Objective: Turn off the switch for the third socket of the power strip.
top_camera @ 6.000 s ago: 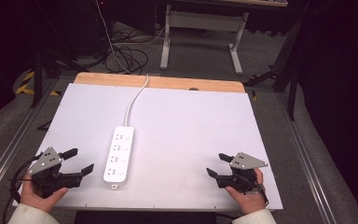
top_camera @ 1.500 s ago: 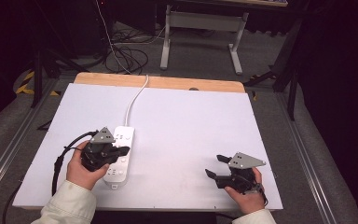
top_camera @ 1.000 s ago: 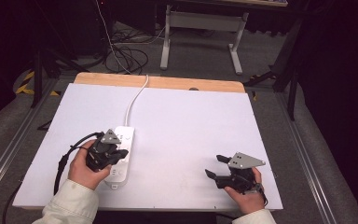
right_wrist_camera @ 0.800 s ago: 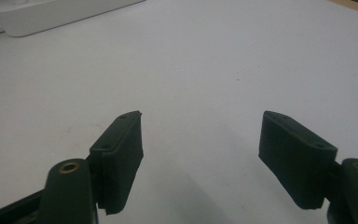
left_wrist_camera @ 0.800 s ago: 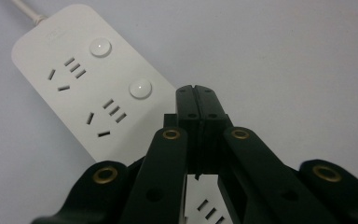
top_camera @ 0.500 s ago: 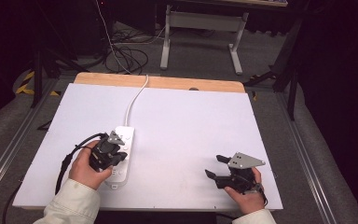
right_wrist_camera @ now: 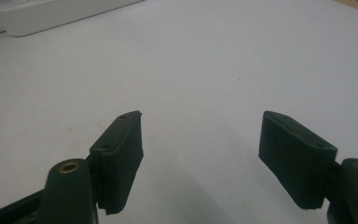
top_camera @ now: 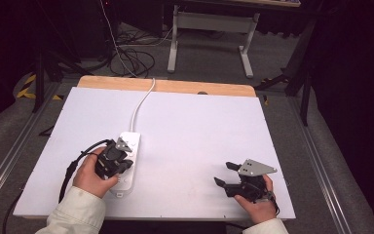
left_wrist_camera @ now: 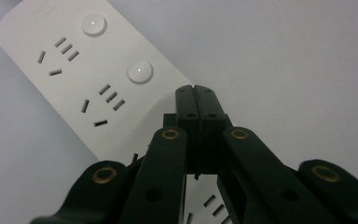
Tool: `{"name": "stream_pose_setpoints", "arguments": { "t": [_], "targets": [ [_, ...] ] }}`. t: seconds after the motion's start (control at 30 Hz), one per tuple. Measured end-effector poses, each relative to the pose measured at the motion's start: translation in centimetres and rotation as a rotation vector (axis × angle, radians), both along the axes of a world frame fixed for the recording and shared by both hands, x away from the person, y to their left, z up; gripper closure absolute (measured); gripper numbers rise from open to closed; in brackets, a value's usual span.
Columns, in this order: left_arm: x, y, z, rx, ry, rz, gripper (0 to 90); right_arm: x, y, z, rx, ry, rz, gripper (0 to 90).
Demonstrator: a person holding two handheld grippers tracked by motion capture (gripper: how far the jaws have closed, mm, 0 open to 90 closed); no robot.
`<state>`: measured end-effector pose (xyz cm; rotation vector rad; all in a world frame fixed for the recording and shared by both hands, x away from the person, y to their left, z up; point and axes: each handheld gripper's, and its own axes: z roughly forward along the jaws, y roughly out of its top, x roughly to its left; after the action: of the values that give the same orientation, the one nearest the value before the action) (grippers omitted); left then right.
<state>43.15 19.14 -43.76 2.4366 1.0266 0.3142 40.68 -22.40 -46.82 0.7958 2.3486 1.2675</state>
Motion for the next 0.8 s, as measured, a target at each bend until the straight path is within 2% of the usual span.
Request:
{"name": "stream_pose_setpoints", "arguments": {
  "t": [0.17,0.4,0.5,0.8],
  "targets": [
    [0.05,0.0,-0.11,-0.001,0.012,0.0,90.0,-0.03,-0.01,0.02,-0.002,-0.001,-0.001,30.5],
    [-0.01,-0.03,-0.28,-0.003,0.005,0.005,90.0,-0.04,0.01,0.01,-0.002,0.0,0.001,30.9],
    [-0.04,0.05,-0.35,-0.016,0.01,0.011,90.0,-0.04,0.01,0.01,-0.003,0.001,0.0,30.9],
    [-0.06,0.03,-0.35,-0.01,0.007,0.012,90.0,-0.05,0.04,-0.01,-0.004,0.0,0.001,30.9]
  ]
}}
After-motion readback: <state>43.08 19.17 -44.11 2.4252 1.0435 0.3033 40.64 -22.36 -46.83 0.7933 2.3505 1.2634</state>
